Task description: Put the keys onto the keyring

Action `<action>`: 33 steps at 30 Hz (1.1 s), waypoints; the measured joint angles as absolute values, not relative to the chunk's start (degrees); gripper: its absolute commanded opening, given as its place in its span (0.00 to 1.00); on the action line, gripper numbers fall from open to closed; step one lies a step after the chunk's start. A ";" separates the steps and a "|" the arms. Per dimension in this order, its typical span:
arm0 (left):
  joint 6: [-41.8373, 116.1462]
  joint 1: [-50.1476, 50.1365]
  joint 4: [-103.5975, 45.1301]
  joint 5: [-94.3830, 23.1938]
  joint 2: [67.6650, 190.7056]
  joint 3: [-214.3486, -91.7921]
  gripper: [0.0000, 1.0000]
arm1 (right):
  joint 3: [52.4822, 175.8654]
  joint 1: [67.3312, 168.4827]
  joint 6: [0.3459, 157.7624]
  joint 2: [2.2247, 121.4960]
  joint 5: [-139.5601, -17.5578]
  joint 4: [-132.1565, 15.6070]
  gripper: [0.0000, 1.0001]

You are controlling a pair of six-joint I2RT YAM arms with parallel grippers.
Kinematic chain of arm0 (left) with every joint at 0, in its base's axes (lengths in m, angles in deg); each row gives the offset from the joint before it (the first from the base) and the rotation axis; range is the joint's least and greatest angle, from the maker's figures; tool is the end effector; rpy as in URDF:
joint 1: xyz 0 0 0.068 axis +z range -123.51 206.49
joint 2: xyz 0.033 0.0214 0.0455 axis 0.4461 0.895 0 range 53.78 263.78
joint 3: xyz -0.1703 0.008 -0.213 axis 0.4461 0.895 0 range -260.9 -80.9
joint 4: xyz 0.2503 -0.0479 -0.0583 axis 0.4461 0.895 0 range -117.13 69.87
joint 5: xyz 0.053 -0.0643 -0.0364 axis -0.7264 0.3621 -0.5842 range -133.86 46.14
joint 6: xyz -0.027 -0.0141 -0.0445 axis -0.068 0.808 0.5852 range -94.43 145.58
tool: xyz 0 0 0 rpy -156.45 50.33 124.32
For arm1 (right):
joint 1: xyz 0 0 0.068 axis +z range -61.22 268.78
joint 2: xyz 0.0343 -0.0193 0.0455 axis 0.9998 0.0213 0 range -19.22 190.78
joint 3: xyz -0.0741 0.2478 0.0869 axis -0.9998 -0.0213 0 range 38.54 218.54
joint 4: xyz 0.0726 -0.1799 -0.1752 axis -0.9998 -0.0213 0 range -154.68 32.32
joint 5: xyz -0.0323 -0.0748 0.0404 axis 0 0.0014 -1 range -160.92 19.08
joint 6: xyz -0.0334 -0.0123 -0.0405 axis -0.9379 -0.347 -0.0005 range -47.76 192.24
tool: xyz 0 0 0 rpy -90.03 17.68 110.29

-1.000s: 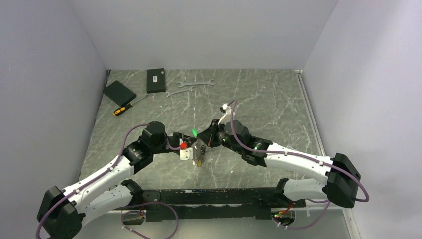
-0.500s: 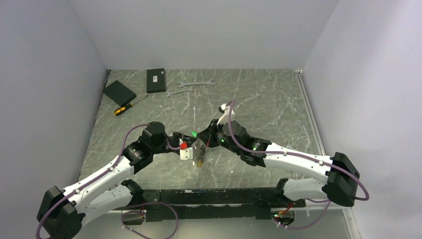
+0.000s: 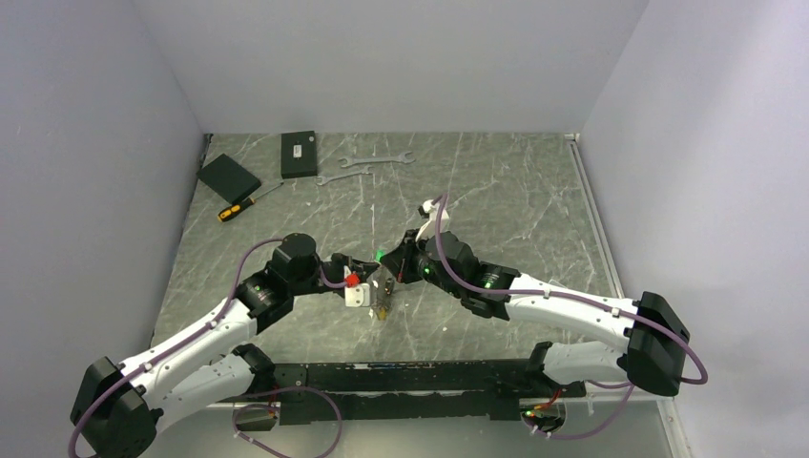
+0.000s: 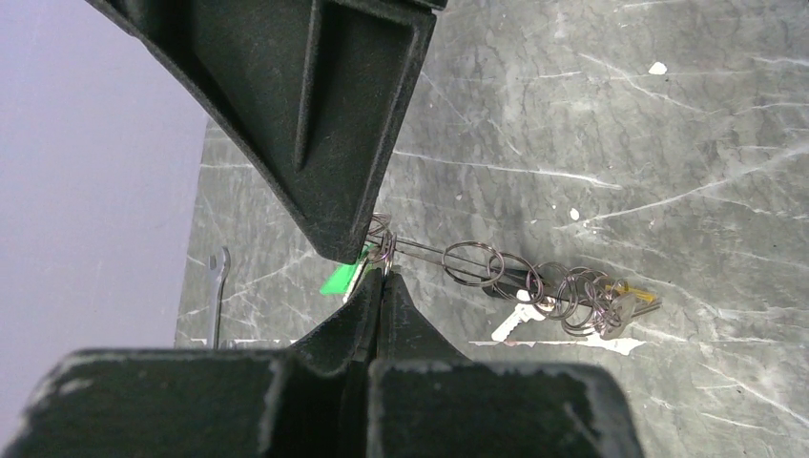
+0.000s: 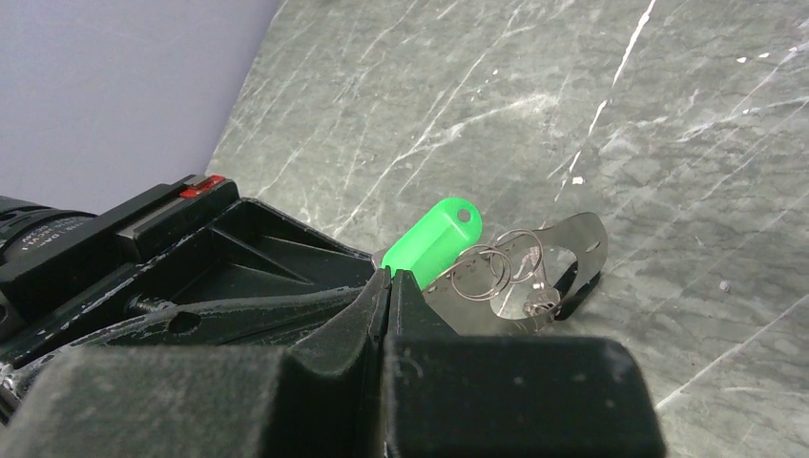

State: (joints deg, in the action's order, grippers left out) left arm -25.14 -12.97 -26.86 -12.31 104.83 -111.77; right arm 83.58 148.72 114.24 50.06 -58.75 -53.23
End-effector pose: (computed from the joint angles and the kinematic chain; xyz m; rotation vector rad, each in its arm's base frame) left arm 0.1444 -0.1431 0.2541 1.5723 1.0530 -0.3956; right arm 0.1453 0.2360 0.2777 -0.1665 2.0310 0.9732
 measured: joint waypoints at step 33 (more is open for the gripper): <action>-17.10 -10.76 -32.04 -9.97 100.43 -111.12 0.00 | 80.58 148.83 104.88 46.27 -57.03 -45.91 0.25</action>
